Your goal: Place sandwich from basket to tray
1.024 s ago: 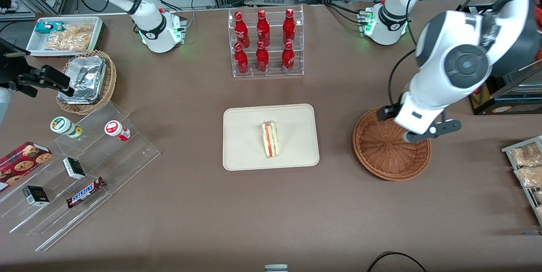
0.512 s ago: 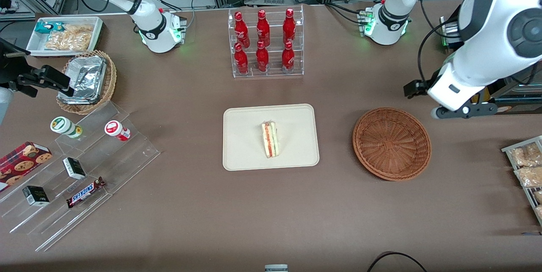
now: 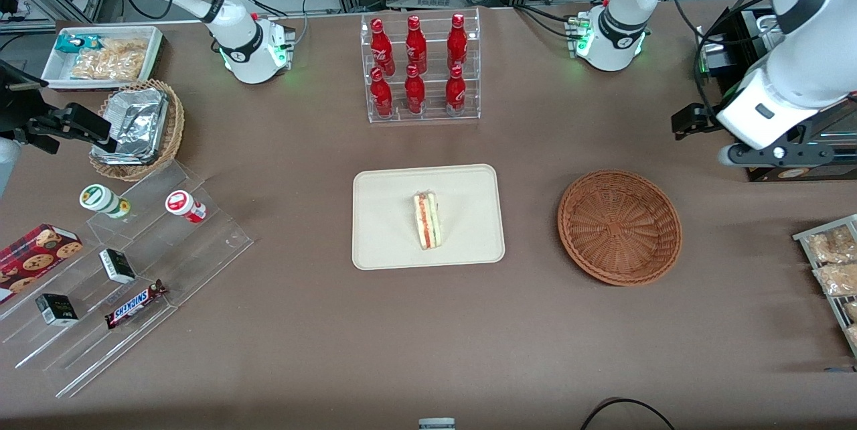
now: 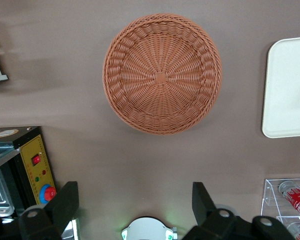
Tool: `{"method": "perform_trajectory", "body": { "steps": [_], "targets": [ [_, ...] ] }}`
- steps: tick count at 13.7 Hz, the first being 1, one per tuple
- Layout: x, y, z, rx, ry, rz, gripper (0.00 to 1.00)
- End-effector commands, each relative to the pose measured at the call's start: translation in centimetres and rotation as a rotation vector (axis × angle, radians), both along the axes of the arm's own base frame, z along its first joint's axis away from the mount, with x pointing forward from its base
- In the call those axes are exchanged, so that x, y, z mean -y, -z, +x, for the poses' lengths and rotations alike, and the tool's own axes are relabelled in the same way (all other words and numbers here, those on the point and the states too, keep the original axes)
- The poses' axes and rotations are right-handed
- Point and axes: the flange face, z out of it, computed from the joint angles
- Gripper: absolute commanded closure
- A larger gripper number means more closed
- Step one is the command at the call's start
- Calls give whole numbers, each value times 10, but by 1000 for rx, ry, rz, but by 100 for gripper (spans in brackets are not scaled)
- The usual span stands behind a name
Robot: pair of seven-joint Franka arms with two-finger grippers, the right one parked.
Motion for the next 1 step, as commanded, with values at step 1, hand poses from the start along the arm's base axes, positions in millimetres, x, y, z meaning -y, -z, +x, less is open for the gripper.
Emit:
{"method": "perform_trajectory", "body": {
  "steps": [1],
  "targets": [
    [-9, -17, -18, 12, 2, -9, 0]
  ]
}}
